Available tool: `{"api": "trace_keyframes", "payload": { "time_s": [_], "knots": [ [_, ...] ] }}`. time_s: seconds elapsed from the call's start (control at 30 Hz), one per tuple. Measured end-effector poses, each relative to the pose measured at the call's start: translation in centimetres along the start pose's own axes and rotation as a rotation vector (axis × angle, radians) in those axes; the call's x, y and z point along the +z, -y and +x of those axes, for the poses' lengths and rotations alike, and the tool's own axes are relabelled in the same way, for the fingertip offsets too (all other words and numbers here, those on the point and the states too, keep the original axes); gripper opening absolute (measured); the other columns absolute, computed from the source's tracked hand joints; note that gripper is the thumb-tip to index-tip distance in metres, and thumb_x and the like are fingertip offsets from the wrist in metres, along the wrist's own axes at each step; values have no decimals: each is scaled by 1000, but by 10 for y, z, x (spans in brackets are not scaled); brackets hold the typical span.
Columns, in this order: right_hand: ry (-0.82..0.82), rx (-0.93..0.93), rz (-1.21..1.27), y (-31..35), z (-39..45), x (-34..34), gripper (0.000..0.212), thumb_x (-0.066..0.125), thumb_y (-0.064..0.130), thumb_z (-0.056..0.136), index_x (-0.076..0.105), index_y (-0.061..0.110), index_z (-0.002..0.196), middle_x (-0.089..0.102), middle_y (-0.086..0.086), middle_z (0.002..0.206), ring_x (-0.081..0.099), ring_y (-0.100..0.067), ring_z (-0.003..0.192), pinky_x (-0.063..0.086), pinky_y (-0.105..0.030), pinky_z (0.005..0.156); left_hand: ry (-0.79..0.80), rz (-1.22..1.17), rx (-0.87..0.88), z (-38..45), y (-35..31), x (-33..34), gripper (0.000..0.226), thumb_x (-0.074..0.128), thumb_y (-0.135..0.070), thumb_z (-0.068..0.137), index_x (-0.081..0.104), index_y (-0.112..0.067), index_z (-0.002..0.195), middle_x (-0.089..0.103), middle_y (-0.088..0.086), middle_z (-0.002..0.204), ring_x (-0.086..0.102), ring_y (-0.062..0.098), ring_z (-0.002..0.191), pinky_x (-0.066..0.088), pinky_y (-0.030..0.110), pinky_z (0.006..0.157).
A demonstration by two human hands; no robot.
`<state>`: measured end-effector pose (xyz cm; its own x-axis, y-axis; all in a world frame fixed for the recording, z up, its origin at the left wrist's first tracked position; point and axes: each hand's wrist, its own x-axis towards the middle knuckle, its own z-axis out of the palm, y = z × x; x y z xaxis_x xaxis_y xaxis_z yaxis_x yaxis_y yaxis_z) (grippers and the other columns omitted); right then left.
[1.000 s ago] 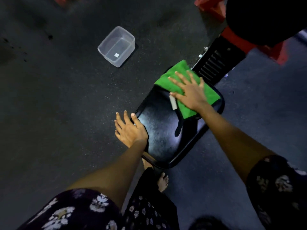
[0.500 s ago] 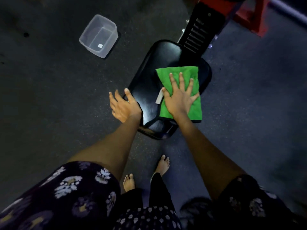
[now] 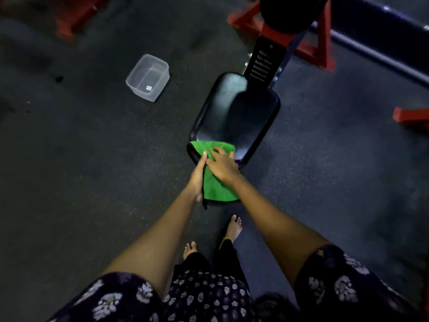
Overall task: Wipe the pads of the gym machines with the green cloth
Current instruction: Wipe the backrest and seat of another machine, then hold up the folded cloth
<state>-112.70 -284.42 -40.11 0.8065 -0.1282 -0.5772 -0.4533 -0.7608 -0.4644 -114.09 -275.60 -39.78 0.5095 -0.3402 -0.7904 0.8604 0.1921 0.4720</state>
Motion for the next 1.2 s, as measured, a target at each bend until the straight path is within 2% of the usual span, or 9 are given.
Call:
{"api": "trace_keyframes", "payload": {
  "time_s": [0.13, 0.27, 0.4, 0.53, 0.6, 0.73, 0.83, 1.03, 1.2],
  "knots": [
    [6, -13, 692, 41, -40, -23, 38, 50, 1, 90, 54, -2, 128, 50, -11, 127, 45, -16, 115, 35, -15, 90, -36, 21, 96, -39, -27, -33, 63, 68, -51, 77, 60, -8, 122, 63, 20, 120, 63, 30, 107, 48, 45, 97],
    [-88, 120, 914, 102, -76, -55, 46, 66, 19, 85, 55, 3, 126, 60, -6, 106, 57, -15, 87, 48, -26, 76, -16, 9, 179, -129, -85, -61, 26, 49, -29, 94, 65, -11, 103, 74, 8, 86, 71, 20, 75, 58, 32, 70],
    [466, 84, 1054, 174, -102, -72, 31, 59, 35, 90, 68, 9, 105, 70, -11, 95, 68, -23, 83, 51, -37, 84, -83, 81, 305, -203, -145, -92, 23, 48, -19, 91, 66, -8, 99, 73, 8, 77, 70, 20, 67, 56, 29, 67],
    [318, -202, 921, 291, -137, -74, 33, 62, 12, 89, 59, 4, 121, 64, -14, 115, 65, -15, 76, 54, -28, 72, -378, 100, 588, -287, -198, -146, 26, 62, -14, 87, 62, -1, 109, 69, 7, 79, 63, 15, 64, 53, 24, 59],
    [190, -371, 854, 346, -157, -71, 36, 64, 4, 86, 58, 0, 121, 62, -16, 120, 64, -13, 72, 53, -25, 65, -500, 106, 755, -325, -216, -169, 28, 59, -11, 91, 57, -1, 117, 66, 12, 102, 59, 12, 70, 51, 20, 57],
    [138, -598, 753, 420, -180, -64, 39, 63, 0, 85, 55, 1, 123, 61, -13, 120, 56, -18, 96, 49, -19, 71, -638, 94, 1000, -371, -245, -206, 35, 49, -12, 98, 49, 4, 129, 55, 9, 126, 53, 16, 100, 47, 15, 75],
    [148, -711, 713, 467, -189, -52, 39, 62, -2, 86, 54, 2, 123, 61, -13, 120, 55, -17, 97, 48, -18, 70, -715, 23, 1059, -397, -258, -235, 31, 50, -16, 97, 55, -2, 124, 61, 14, 121, 59, 25, 105, 49, 35, 93],
    [246, -808, 712, 545, -169, -21, 40, 61, -4, 85, 55, 5, 124, 60, -14, 123, 58, -22, 104, 48, -33, 88, -793, -110, 1056, -419, -291, -291, 15, 53, -9, 92, 53, -12, 78, 60, 6, 82, 56, 15, 68, 46, 22, 53],
    [282, -849, 742, 605, -126, -8, 44, 62, -5, 84, 54, 5, 127, 61, -12, 122, 59, -23, 107, 49, -26, 82, -815, -46, 1113, -408, -342, -335, 23, 48, -6, 96, 55, -6, 118, 62, 11, 118, 60, 27, 105, 50, 40, 92]
  ]
}}
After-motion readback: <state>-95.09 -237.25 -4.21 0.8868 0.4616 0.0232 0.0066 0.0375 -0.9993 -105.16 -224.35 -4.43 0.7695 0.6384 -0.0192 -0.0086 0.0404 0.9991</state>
